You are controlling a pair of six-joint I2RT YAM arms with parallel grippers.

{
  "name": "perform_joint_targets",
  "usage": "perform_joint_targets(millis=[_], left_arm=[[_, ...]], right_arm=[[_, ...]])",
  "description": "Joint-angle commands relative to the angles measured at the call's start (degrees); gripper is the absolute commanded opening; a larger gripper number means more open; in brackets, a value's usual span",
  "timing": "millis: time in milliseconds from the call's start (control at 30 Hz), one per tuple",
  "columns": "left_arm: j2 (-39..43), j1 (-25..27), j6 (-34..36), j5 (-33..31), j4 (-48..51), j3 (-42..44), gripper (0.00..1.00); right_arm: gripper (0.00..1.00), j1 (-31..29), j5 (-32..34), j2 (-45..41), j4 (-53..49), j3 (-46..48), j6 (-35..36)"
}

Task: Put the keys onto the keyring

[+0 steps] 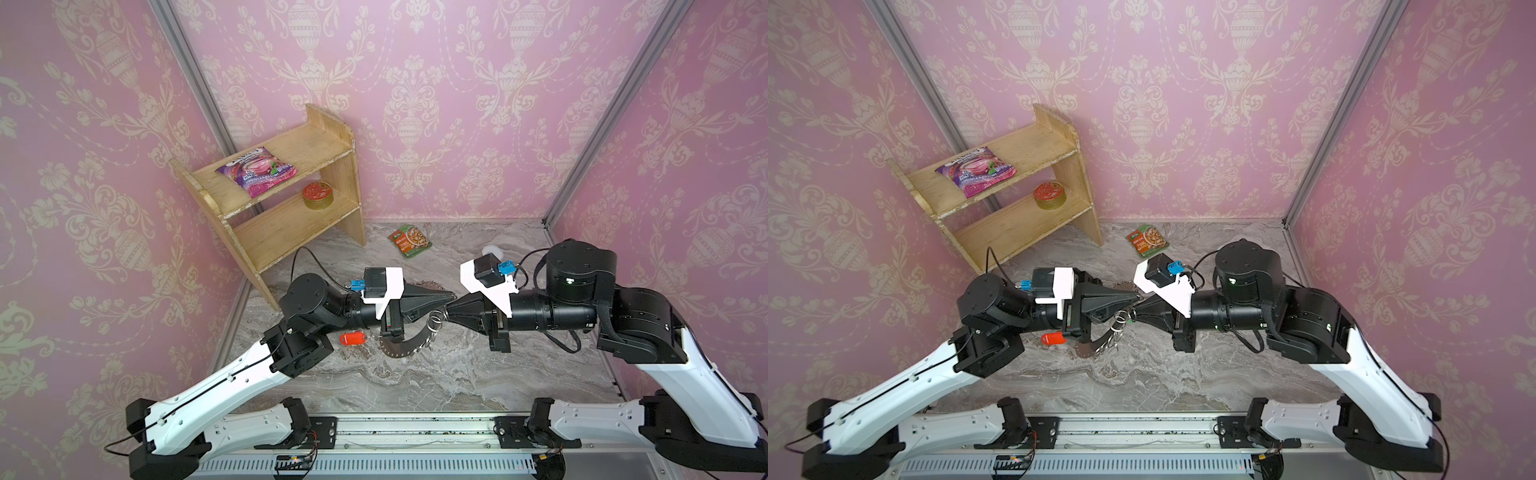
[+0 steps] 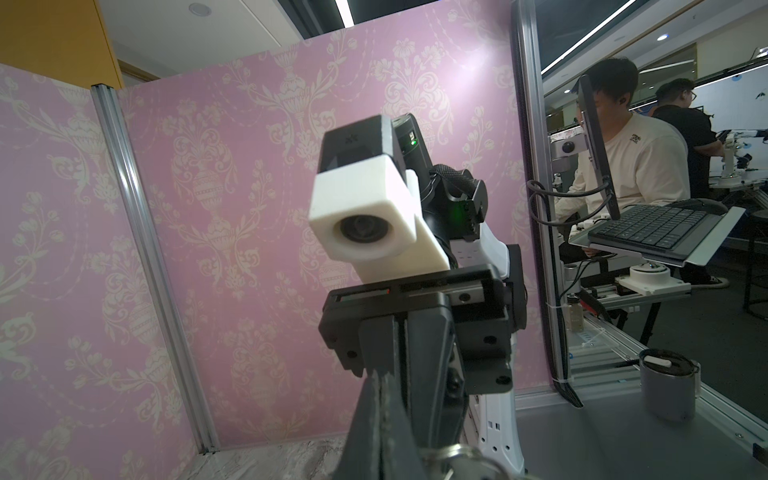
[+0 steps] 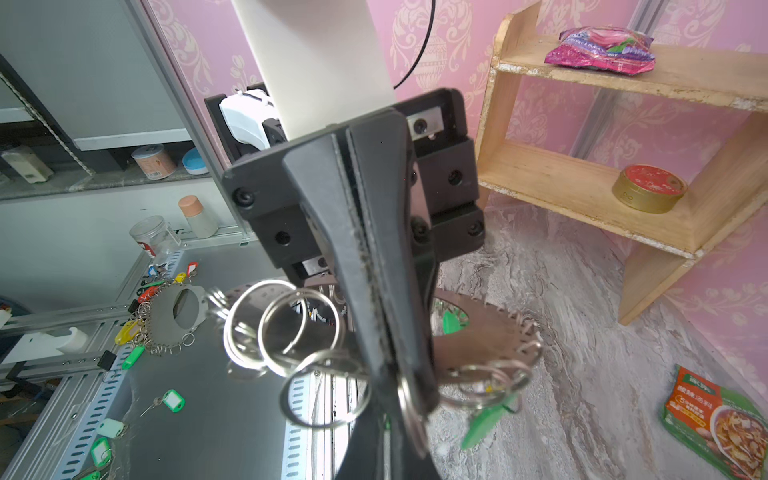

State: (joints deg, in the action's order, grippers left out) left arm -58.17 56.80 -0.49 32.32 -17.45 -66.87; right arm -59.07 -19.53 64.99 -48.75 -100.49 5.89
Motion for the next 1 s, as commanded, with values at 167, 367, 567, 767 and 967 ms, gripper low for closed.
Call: perform_joint_targets(millis=[167,367,567,767,967], left_arm=[[-0.2,-0.37,-3.6,-0.85,-9.47,0.29,0.0],[-0.01,-0.46,-3.3,-0.46,-9.09,0.34,0.0],[-0.1,-0.63,-3.45,-0.23,-9.35,0.34,0.0],[0.32,-0.72,-3.73,-0.43,-9.35,0.77,0.0],[0.26,-1.11,-3.29,-0.22,-9.26,1.56,0.0]], right_arm=[[0.0,-1.9,-0.67,0.23,1.51,2.38,-0.62],[0.0,-1.86,1.55,-0.81,-0.28,1.71,-0.58],[0.02,-1.92,2.0,-1.12,-0.24,1.96,-0.84],[0.05,-1.85,1.6,-1.42,0.76,3.25,-1.52],[0.13,-1.92,1.9,-1.58,1.13,4.32,-1.8]])
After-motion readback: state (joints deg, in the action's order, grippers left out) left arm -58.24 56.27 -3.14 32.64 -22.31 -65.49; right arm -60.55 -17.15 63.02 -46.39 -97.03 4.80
